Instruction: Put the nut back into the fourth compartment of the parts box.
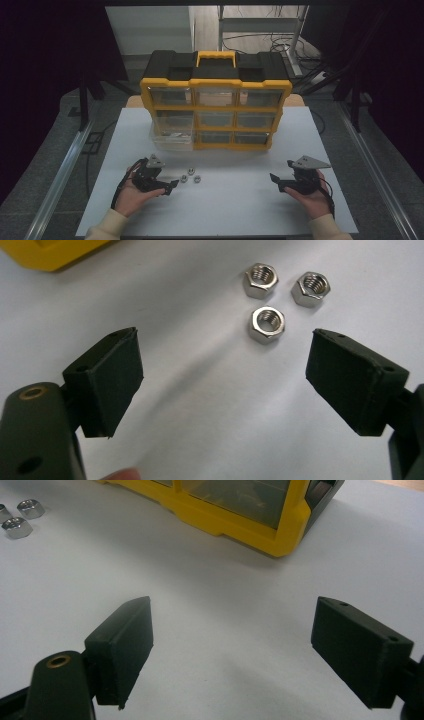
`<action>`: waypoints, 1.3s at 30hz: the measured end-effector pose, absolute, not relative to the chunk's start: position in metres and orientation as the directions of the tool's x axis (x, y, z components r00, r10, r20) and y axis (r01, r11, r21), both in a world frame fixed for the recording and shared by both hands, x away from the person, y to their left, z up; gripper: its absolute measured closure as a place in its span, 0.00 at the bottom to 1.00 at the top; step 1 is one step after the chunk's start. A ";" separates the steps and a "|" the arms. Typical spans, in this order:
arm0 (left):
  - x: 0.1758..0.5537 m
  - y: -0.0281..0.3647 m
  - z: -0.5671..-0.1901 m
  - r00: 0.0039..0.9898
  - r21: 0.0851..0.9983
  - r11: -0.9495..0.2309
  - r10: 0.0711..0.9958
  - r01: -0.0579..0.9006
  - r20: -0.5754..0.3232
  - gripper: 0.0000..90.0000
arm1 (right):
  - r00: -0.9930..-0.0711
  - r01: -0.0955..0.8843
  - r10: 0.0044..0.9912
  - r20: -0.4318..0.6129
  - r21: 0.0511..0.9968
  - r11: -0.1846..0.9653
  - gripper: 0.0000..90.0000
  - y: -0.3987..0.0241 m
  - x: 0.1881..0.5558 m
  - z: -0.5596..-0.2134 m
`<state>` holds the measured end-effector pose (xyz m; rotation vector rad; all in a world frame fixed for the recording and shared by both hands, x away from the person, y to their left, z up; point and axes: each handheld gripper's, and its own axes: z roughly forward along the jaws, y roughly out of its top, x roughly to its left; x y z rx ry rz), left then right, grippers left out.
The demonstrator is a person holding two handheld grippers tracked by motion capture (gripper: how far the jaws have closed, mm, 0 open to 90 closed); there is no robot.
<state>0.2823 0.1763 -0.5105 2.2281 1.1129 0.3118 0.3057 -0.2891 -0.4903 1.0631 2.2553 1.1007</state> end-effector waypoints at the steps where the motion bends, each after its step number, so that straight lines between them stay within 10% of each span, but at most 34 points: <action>1: 0.282 0.175 -0.511 0.620 0.623 -0.456 0.782 0.635 -0.058 0.18 | -0.623 0.455 0.782 -0.033 0.798 0.396 0.19 -0.289 0.306 -0.490; 23: 0.295 0.136 -0.519 0.704 0.564 -0.579 0.710 0.589 -0.008 0.28 | -0.625 0.455 0.780 -0.037 0.794 0.403 0.19 -0.288 0.306 -0.491; 39: 0.303 0.130 -0.522 0.729 0.517 -0.615 0.684 0.595 -0.026 0.55 | -0.624 0.455 0.780 -0.039 0.794 0.403 0.19 -0.289 0.306 -0.491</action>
